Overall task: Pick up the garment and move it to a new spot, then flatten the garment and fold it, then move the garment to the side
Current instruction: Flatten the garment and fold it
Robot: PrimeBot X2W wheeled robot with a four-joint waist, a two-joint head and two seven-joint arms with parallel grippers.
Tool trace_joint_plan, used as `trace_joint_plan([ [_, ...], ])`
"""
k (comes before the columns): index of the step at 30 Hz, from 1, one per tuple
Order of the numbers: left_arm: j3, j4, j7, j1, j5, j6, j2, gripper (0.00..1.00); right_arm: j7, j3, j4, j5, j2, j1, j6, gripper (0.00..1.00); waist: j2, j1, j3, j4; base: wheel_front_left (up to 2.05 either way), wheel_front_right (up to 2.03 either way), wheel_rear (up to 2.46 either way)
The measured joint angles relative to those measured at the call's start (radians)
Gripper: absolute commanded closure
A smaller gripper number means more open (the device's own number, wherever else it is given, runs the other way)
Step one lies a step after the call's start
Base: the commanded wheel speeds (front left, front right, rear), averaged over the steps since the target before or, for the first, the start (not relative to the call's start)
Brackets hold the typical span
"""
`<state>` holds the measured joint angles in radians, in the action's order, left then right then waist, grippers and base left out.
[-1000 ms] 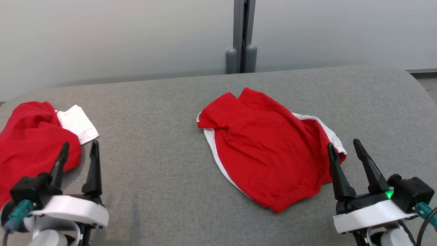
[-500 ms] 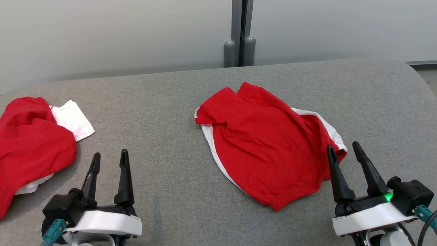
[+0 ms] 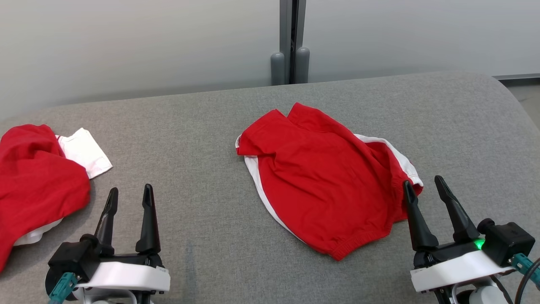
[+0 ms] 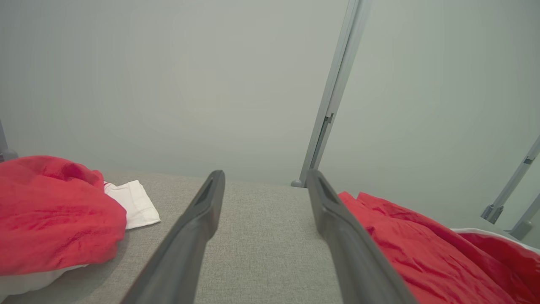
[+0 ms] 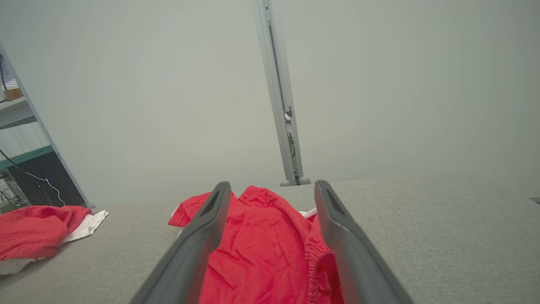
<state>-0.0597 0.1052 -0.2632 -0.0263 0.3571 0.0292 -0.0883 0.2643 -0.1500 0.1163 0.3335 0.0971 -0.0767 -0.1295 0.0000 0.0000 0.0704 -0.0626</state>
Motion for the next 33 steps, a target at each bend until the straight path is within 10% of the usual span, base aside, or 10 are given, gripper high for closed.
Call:
trace_joint_plan([
  [17,0.038,0.051,0.0,0.0,-0.047,-0.061,0.035,0.0,0.0,-0.031,0.02,0.01,0.011,0.002,0.0,0.0,0.0,0.0,0.0,0.01,0.0,0.0,0.0],
  [33,0.044,0.086,0.0,-0.019,-0.042,-0.078,0.039,0.0,-0.203,-0.398,0.191,0.178,0.168,-0.111,-0.001,0.0,0.0,0.0,0.006,0.034,0.0,0.0,0.0],
])
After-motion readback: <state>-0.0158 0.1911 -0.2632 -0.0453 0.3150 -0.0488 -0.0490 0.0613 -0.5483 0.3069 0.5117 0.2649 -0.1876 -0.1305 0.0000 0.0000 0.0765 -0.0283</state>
